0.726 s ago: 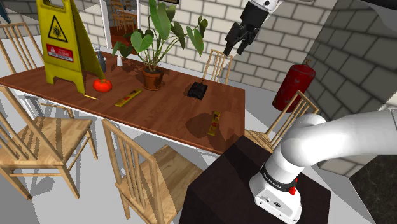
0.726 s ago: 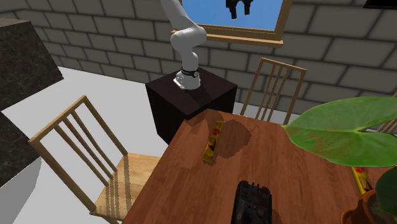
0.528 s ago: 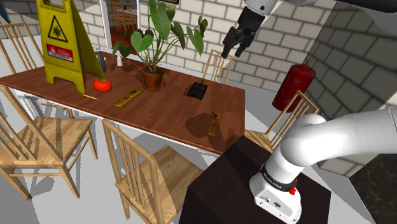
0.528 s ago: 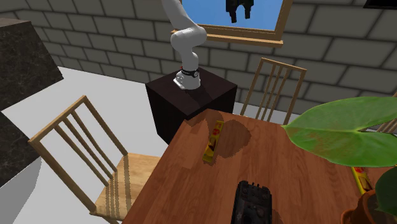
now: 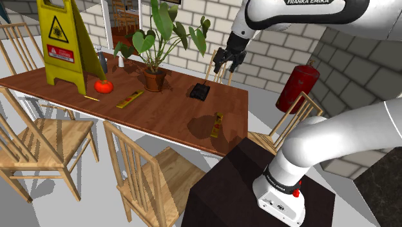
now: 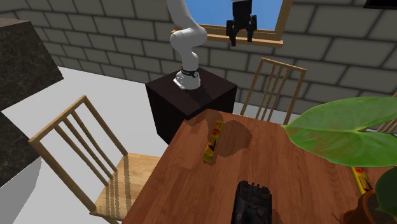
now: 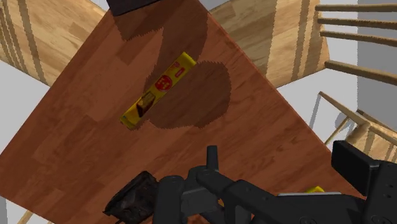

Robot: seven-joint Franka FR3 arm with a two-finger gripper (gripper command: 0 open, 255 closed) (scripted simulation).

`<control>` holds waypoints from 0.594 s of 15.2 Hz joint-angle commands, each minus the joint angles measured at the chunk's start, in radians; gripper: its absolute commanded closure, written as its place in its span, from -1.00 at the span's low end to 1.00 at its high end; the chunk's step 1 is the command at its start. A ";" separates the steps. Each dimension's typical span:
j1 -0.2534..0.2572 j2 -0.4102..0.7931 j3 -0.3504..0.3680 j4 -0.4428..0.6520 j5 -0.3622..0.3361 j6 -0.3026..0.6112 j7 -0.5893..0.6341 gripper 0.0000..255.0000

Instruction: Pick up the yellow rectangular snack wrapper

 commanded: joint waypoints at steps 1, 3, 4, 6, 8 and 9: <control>-0.018 0.046 0.002 -0.024 -0.005 0.060 0.031 -1.00; -0.036 0.096 0.001 -0.040 -0.011 0.113 0.059 -1.00; -0.045 0.122 0.001 -0.047 -0.014 0.139 0.073 -1.00; -0.062 0.177 -0.001 -0.058 -0.020 0.191 0.101 -1.00; -0.080 0.234 -0.004 -0.065 -0.027 0.242 0.130 -1.00; -0.089 0.263 -0.005 -0.067 -0.031 0.267 0.144 -1.00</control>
